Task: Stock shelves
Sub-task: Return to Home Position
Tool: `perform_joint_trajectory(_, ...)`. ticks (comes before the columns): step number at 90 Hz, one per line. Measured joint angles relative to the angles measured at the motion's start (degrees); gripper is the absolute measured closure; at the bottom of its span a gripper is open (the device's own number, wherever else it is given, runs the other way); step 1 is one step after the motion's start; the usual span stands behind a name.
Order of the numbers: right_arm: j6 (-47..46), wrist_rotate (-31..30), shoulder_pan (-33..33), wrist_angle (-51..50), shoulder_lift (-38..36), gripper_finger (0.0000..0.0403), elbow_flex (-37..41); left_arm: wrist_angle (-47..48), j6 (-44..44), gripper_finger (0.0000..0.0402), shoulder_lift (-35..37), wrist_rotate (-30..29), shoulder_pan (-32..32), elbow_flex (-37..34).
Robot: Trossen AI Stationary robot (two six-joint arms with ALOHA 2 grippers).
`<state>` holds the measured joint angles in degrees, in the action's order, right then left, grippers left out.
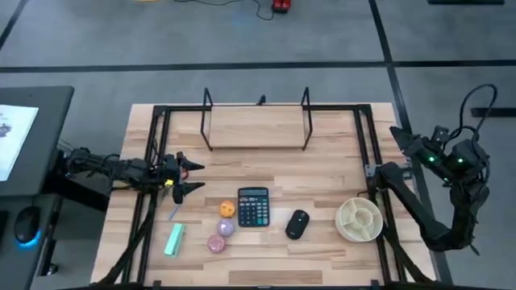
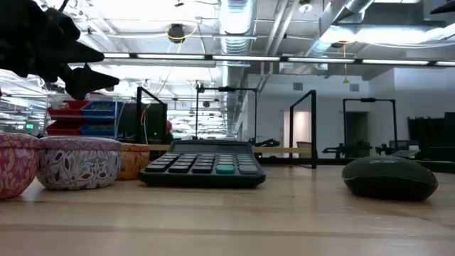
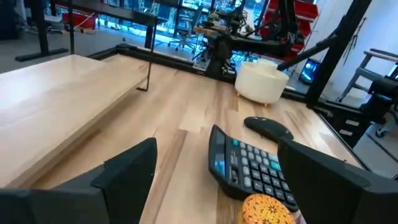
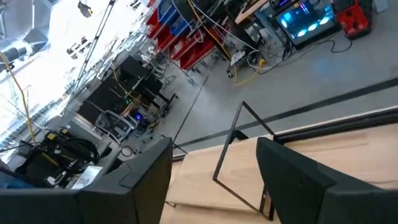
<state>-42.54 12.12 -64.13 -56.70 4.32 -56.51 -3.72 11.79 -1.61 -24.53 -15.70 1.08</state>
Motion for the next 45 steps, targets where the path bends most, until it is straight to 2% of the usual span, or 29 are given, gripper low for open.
perform_joint_trajectory(15, -0.25, -0.26, 8.5, 0.08, 0.0, 0.018, 0.0, 0.06, 0.0, 0.0093, 0.02, 0.0, 0.0, 0.0)
perform_joint_trajectory(26, 1.59, -7.69, 18.65, 5.04, 0.02, 0.018, 1.44, 0.06, 0.0, 0.0093, 0.0, -0.02, 0.0, -0.02)
perform_joint_trajectory(36, 13.23, -15.18, 27.82, 20.28, 0.2, 0.018, 7.0, 0.03, 0.0, 0.0093, 0.02, -0.04, 0.0, -0.02)
perform_joint_trajectory(45, 28.01, -16.26, 36.49, 34.98, 0.2, 0.018, 14.02, 0.03, 0.0, 0.0093, 0.01, -0.04, 0.0, -0.02)
